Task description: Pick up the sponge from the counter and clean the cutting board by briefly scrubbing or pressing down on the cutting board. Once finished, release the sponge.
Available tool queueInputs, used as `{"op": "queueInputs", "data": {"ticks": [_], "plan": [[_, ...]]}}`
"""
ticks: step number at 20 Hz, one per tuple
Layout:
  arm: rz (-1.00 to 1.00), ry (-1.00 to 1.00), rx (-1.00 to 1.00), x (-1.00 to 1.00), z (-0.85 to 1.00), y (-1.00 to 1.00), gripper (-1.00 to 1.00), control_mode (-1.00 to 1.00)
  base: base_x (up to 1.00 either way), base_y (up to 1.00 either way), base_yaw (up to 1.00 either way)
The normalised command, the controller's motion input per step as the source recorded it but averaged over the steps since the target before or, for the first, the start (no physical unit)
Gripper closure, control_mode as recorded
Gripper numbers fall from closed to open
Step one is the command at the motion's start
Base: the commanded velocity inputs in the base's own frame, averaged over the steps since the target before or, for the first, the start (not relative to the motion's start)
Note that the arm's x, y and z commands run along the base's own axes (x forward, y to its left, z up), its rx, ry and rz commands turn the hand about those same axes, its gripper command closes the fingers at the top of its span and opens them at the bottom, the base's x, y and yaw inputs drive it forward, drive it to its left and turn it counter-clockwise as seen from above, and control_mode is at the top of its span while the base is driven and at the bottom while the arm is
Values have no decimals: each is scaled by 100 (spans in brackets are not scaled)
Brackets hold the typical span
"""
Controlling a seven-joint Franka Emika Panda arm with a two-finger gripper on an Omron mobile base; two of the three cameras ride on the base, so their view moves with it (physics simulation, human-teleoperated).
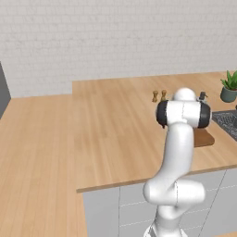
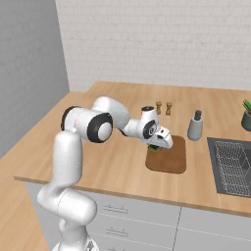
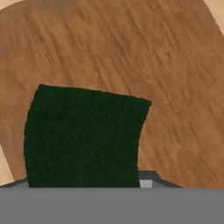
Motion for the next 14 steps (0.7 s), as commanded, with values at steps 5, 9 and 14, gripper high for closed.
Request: {"op": "queueInputs", "data": {"ticks": [5, 9, 14], "plan": [[4, 37, -3, -63, -27, -2, 100, -100, 0, 0, 0], [4, 39, 1, -71, 0, -39, 100, -100, 0, 0, 0], [1, 45, 0, -70, 9, -28, 100, -100, 0, 0, 0]]}}
